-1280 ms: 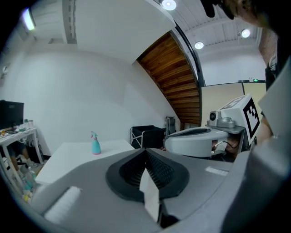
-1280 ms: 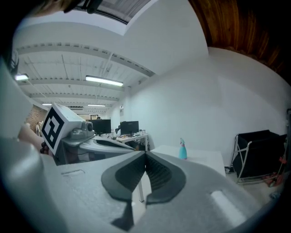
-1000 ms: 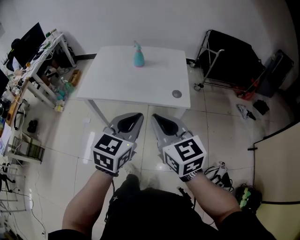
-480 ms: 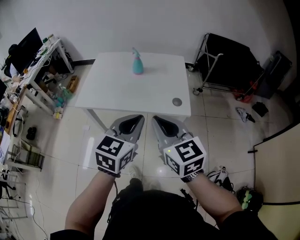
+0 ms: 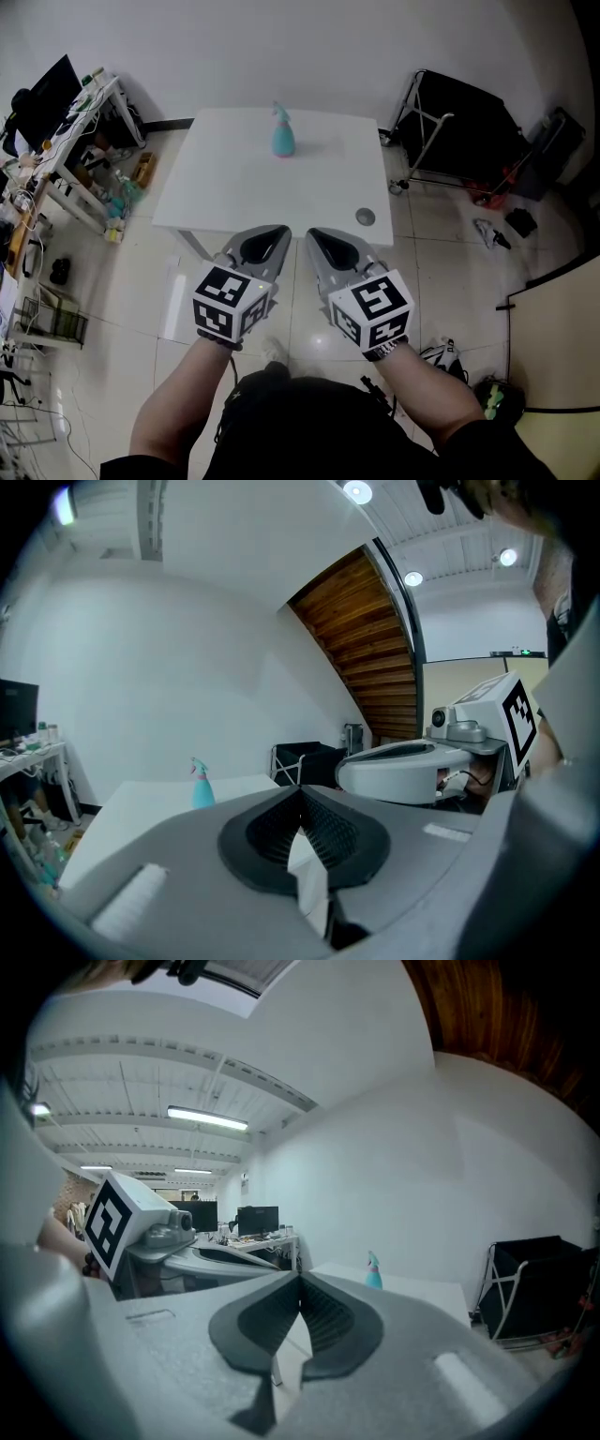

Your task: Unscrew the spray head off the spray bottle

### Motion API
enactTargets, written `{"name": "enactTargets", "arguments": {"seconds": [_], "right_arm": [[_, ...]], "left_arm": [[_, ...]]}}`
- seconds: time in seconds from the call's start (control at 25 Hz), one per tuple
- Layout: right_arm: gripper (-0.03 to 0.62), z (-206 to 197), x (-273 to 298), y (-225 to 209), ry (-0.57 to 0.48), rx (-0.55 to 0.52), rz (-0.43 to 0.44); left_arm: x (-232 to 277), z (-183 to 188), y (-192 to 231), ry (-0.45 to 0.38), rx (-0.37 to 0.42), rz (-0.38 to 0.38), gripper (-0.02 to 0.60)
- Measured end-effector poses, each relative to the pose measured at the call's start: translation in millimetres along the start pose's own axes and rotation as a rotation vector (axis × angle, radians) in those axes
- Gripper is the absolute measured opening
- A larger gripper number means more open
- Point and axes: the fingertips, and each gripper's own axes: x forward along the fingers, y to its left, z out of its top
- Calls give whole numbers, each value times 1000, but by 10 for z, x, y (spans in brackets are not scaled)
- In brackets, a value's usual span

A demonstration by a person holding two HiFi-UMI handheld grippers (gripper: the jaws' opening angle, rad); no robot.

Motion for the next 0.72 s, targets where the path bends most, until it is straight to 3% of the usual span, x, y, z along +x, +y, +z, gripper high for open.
{"name": "enactTargets", "arguments": {"seconds": [0.72], "right_arm": [[-10, 120, 836, 2, 30, -5, -48]], "left_arm": [[121, 4, 843, 10, -18, -48, 16]]}}
